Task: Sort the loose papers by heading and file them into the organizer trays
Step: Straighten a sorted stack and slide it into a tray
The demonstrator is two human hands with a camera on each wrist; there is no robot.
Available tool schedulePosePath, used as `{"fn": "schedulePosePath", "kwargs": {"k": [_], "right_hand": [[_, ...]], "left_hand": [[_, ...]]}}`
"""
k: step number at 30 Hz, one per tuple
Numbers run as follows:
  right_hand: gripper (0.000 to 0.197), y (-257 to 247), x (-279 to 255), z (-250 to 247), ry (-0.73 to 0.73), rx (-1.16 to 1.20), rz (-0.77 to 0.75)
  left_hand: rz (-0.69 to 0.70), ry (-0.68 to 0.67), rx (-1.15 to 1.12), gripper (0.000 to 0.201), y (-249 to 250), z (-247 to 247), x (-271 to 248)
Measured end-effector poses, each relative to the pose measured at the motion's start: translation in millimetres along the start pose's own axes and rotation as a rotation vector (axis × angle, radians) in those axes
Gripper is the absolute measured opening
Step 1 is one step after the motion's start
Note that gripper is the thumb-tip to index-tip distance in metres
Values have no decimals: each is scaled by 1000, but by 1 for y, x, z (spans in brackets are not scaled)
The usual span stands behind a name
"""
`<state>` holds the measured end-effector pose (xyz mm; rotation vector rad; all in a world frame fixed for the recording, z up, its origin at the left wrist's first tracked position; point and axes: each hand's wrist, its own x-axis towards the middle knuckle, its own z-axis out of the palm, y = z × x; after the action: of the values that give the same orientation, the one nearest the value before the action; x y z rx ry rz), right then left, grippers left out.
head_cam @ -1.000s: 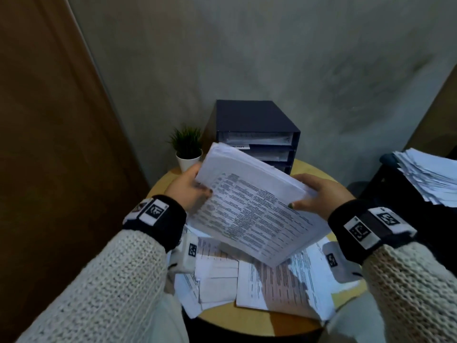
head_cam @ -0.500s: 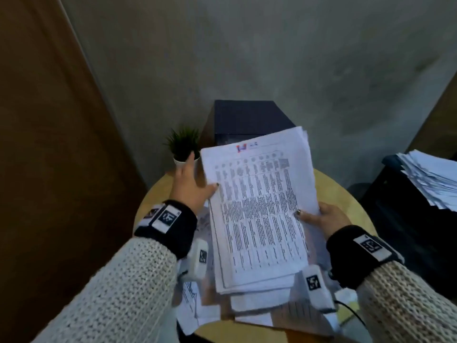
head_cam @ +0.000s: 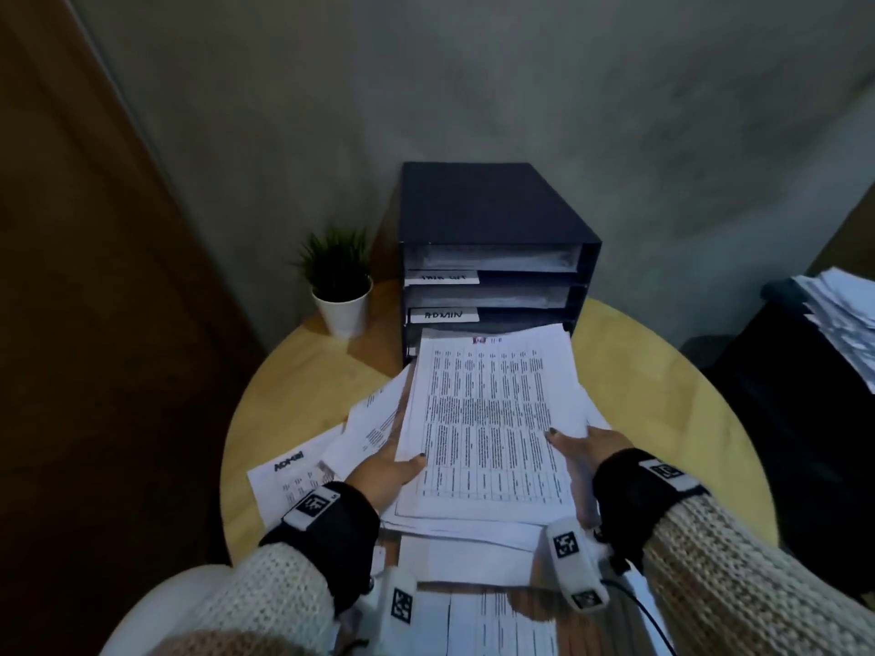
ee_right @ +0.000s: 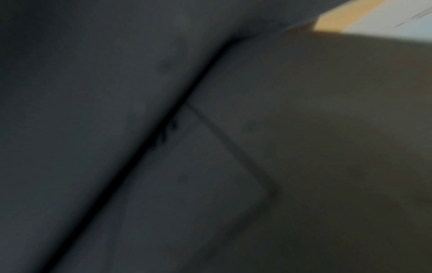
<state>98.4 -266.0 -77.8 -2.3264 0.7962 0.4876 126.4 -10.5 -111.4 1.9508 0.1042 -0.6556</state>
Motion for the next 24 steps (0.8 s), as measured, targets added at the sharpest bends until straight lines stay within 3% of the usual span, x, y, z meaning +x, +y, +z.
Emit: {"fn": "schedulePosePath", "kwargs": {"k": [3,5,7,12,14,17,19,21,22,24], "right_hand": [[60,-12,14,-6,27,117,-25],[56,-14,27,-8,-4,393,-45],[49,-12,40,-10,-133,555,-31],[103,2,45,-9,-239,458,30],[87,2,44,-10,-230,480,36],[28,-8,47,-20,-155,556,83],[20,-20,52,-24,-163,705,93],[10,-28,62,-23,-135,881,113],[3,-33,67,-20,-114,984,116],[8,-41,74,-13,-69,1180,119]], "left_hand": [[-40,-13,-82,71,-1,-6,20],[-36,19,-77,56,5,-8,30],[-16,90,8,48,13,-7,40],[4,158,253,54,44,-1,57],[29,177,281,53,56,0,64],[60,159,226,54,66,0,74],[27,111,104,51,71,-2,80],[-33,57,-110,36,76,-5,82],[-61,69,-201,25,78,-7,82],[-94,107,-368,13,80,-11,85]]}}
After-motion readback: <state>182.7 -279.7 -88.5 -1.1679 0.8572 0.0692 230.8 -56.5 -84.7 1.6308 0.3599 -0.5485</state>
